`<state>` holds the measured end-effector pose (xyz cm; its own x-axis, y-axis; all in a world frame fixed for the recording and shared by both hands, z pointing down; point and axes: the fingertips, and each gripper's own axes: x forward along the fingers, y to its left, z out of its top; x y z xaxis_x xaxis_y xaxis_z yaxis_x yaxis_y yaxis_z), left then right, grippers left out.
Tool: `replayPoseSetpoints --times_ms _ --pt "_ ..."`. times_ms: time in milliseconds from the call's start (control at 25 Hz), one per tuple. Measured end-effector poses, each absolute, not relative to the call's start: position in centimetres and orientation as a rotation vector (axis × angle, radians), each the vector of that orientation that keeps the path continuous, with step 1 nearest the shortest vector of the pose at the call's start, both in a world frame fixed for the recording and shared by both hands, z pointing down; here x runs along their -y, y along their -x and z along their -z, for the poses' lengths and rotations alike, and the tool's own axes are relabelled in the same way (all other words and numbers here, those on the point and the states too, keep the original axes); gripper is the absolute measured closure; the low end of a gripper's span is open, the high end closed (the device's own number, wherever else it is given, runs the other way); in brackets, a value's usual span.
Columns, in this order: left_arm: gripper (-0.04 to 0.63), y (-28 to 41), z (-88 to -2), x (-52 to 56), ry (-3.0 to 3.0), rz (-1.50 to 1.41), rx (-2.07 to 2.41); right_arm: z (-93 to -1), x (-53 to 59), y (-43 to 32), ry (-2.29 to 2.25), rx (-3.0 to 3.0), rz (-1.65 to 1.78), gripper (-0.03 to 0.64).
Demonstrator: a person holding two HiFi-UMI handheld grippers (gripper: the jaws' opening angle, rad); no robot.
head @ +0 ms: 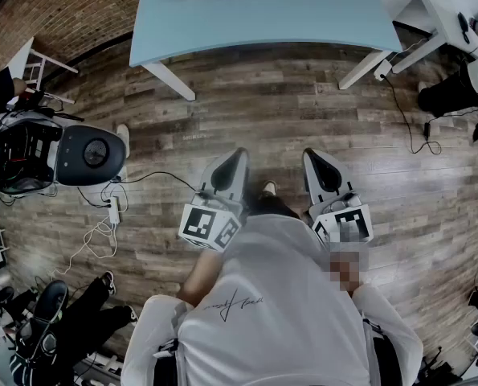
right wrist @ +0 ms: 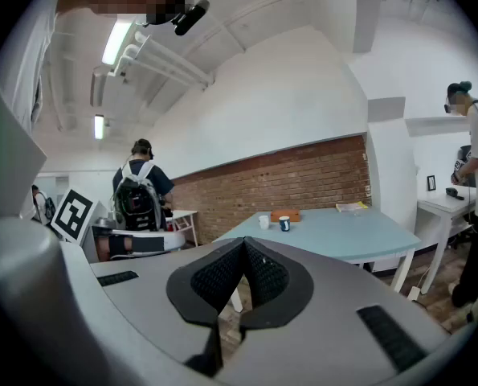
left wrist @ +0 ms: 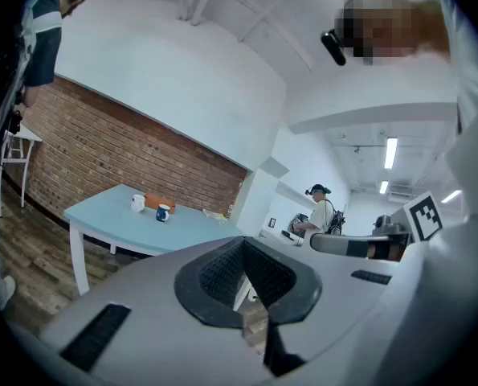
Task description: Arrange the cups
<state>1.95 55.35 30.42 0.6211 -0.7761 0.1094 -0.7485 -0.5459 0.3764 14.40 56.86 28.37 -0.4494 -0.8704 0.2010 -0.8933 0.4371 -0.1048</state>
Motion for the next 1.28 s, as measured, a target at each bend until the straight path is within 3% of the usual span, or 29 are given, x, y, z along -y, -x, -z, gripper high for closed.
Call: replayPoseSetpoints --times_ms 560,1280 --pt "0.589 -0.7 -30.1 -52.9 -2.484 0.097 1.251 -28.6 -54.6 -12.6 -1.523 2.629 -0.408 0.597" --pt "0.589 3.4 -29.9 -41.7 -2.458 0.088 1.335 -28.7 -43.5 -6.7 -1.433 2.634 -0.394 0.595"
